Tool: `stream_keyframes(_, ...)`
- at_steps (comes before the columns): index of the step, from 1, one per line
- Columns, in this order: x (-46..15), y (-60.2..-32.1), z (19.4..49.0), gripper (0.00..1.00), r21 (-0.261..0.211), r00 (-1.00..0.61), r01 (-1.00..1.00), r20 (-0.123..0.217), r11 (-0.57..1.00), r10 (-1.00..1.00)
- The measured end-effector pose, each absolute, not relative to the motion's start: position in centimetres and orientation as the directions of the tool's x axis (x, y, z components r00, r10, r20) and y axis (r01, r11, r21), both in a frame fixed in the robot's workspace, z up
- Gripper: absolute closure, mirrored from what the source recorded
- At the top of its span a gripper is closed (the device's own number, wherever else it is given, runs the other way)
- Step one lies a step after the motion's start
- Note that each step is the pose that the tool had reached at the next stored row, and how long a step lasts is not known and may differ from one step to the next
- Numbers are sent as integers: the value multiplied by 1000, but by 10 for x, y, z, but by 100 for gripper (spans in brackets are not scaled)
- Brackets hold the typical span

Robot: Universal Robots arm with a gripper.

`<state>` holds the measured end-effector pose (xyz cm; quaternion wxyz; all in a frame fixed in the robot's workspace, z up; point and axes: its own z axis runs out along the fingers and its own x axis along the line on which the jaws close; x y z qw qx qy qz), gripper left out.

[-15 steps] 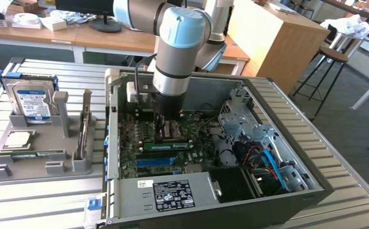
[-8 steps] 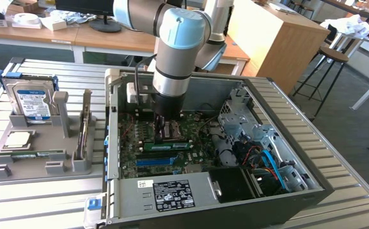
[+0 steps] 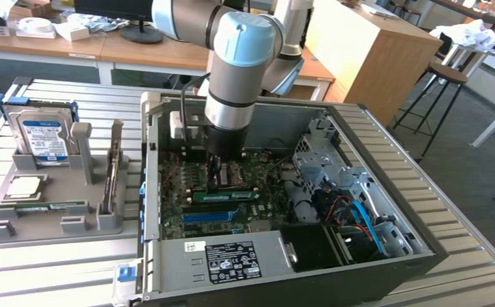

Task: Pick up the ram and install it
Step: 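Press down the ram until it locks into place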

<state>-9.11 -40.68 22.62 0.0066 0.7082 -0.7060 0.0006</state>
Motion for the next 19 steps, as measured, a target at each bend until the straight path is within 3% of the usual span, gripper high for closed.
stream_keyframes(19,-91,-407,223,90,8,3,-1000,10,-3,-1000)
